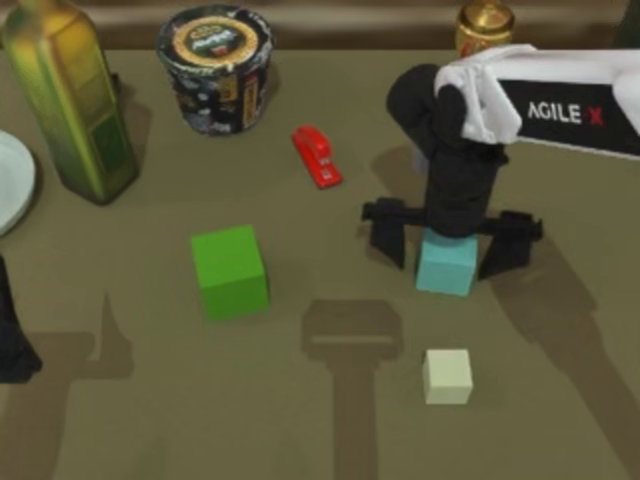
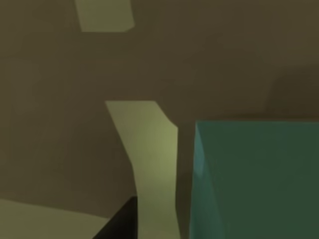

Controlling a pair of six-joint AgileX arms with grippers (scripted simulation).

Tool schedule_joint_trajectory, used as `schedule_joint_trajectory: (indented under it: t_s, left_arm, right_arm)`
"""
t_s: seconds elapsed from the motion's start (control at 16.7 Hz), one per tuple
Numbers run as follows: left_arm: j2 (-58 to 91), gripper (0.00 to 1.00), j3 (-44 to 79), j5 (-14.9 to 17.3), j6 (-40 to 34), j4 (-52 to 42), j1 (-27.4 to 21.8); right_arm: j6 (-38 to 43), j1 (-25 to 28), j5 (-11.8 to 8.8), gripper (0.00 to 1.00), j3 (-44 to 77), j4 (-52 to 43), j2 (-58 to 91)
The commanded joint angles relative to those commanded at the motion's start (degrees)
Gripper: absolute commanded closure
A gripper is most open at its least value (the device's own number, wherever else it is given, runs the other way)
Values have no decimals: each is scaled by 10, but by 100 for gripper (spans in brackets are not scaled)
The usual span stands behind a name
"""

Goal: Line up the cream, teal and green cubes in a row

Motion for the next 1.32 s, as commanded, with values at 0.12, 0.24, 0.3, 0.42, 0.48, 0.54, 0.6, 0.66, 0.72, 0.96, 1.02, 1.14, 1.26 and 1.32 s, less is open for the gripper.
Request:
schedule_joint_trajectory:
  t_s: [0.12,0.24,0.3,0.42,0.48,0.54,0.6,0.66,0.72,0.96,1.02,1.14,1.26,1.32]
  left_arm:
    - [0,0,0,0,0,0,0]
    - [0,0,0,0,0,0,0]
    - [0,0,0,0,0,0,0]
    - [0,0,0,0,0,0,0]
    - [0,0,0,0,0,0,0]
    - [0,0,0,0,0,0,0]
    - [0,0,0,0,0,0,0]
    - [0,0,0,0,0,0,0]
    - [0,0,0,0,0,0,0]
    - [0,0,0,0,0,0,0]
    - [0,0,0,0,0,0,0]
    - [0,0,0,0,0,0,0]
    - [0,0,0,0,0,0,0]
    - [0,0,0,0,0,0,0]
  right_arm:
    - [0,0,0,53,0,0,0]
    - [0,0,0,68,0,0,0]
    - [0,0,0,75,0,0,0]
    - [0,0,0,90,0,0,0]
    - [0,0,0,98,0,0,0]
    - [0,0,0,100,0,0,0]
    - [0,0,0,100,0,0,0]
    - [0,0,0,100,0,0,0]
    - [0,0,0,100,0,0,0]
    - [0,0,0,100,0,0,0]
    - [-3,0,5,100,1,-6,-12]
    - [-3,1,5,100,8,-16,-15]
    - [-4,4,5,100,29,-46,-25]
    - [-5,5,4,100,42,-65,-31]
